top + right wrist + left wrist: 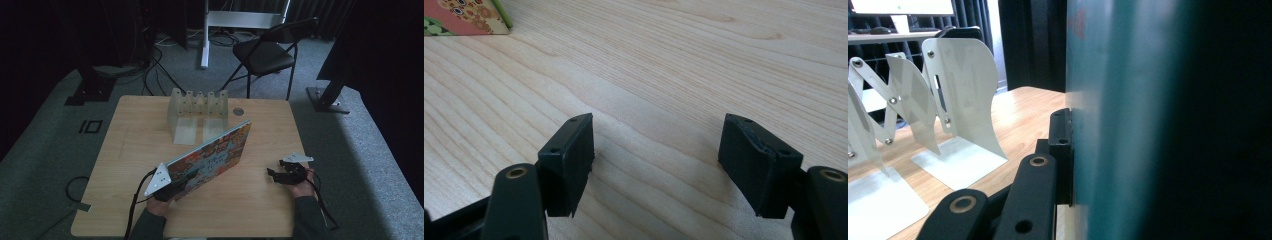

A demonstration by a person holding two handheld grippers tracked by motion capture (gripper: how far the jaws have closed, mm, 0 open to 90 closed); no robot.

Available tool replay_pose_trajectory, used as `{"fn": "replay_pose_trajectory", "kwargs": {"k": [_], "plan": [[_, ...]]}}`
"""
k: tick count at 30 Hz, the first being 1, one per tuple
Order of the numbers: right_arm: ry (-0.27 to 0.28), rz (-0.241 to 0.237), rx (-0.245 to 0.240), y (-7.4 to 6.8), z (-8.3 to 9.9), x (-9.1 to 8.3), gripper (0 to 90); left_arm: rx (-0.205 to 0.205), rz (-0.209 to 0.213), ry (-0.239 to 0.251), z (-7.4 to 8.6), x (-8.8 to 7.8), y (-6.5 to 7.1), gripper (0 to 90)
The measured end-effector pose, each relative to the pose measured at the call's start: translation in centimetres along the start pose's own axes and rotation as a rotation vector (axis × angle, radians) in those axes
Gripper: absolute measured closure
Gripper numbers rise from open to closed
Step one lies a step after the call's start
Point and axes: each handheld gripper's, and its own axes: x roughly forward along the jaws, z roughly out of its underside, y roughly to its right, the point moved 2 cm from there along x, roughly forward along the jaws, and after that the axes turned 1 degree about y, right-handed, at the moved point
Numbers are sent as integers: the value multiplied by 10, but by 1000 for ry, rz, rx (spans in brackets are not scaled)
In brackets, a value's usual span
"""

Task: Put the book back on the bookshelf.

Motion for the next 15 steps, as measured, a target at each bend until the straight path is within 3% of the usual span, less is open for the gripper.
{"fn": "replay_pose_trajectory", "kwargs": {"k": [15], "plan": [[1,-3,2,0,0,0,299,-3,-21,0,1,-8,-1,807]]}}
